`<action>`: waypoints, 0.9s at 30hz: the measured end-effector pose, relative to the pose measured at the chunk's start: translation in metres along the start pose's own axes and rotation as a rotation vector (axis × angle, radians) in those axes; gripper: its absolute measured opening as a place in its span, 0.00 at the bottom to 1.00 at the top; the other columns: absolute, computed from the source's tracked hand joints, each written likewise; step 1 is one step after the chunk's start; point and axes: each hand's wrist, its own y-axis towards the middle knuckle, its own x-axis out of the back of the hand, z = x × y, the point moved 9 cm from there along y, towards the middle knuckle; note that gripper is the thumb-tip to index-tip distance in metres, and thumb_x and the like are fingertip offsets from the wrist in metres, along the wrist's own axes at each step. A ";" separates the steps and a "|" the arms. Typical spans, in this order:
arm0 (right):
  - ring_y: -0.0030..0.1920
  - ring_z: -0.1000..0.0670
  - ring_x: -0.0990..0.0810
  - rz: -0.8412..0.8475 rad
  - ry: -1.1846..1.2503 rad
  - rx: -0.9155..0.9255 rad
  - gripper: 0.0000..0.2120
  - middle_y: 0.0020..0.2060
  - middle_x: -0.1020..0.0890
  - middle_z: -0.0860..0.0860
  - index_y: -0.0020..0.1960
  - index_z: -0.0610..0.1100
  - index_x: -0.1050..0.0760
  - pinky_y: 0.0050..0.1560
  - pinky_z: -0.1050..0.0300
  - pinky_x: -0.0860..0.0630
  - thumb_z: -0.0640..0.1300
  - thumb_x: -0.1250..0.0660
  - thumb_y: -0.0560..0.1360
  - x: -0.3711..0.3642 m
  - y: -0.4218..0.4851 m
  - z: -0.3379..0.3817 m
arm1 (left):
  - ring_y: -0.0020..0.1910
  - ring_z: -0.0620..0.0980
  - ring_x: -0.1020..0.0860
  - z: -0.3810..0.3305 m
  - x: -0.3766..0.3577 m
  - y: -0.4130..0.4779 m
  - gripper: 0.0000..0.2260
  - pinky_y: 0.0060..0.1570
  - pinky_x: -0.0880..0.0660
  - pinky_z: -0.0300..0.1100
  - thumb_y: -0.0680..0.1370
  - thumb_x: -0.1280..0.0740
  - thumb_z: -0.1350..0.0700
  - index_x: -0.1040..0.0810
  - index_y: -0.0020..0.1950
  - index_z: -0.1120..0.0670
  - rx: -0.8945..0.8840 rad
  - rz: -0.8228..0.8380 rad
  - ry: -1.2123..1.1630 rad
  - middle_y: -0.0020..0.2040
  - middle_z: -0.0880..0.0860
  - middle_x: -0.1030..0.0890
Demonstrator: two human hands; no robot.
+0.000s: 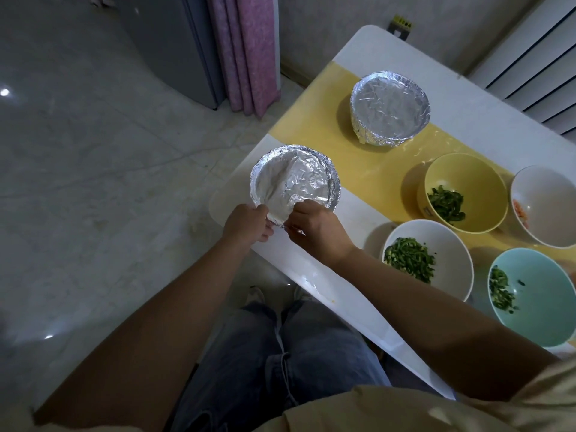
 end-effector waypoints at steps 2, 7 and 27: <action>0.33 0.42 0.25 -0.030 -0.018 -0.008 0.07 0.31 0.25 0.45 0.34 0.38 0.22 0.30 0.54 0.27 0.35 0.34 0.70 0.002 0.004 0.003 | 0.39 0.57 0.16 0.003 -0.005 -0.004 0.17 0.45 0.18 0.48 0.79 0.35 0.49 0.22 0.43 0.64 0.014 0.010 0.016 0.42 0.61 0.17; 0.31 0.43 0.24 -0.028 -0.037 -0.031 0.08 0.30 0.25 0.45 0.32 0.39 0.22 0.28 0.56 0.27 0.38 0.35 0.69 0.000 0.012 0.005 | 0.41 0.61 0.16 -0.004 -0.011 -0.009 0.14 0.52 0.20 0.53 0.80 0.40 0.60 0.22 0.48 0.71 -0.037 -0.015 -0.006 0.43 0.67 0.17; 0.41 0.42 0.23 0.061 0.011 0.040 0.04 0.39 0.22 0.45 0.44 0.40 0.21 0.38 0.53 0.26 0.40 0.28 0.72 0.006 -0.003 -0.011 | 0.29 0.52 0.17 -0.013 -0.002 -0.003 0.13 0.32 0.19 0.38 0.80 0.42 0.61 0.28 0.55 0.73 0.011 0.109 0.067 0.39 0.65 0.17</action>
